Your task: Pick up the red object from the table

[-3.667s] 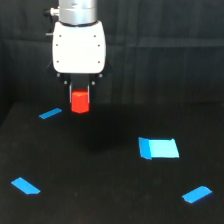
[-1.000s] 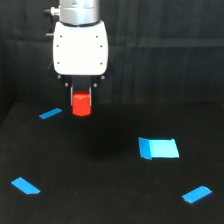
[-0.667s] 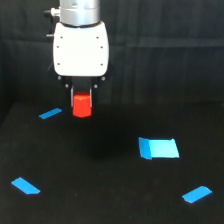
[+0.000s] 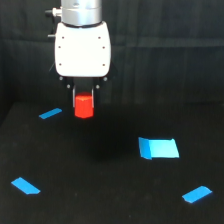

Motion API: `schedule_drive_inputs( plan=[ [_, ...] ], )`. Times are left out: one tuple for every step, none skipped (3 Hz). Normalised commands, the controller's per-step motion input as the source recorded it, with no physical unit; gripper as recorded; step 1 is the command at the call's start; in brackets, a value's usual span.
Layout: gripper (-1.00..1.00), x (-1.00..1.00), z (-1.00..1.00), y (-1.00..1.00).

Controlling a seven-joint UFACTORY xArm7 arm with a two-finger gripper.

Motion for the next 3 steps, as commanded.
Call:
schedule_drive_inputs(
  plan=[
    [-1.00,0.11,0.14,-0.17],
    [-1.00,0.12,0.31,-0.05],
    [-1.00,0.07,0.30,-0.08]
  ],
)
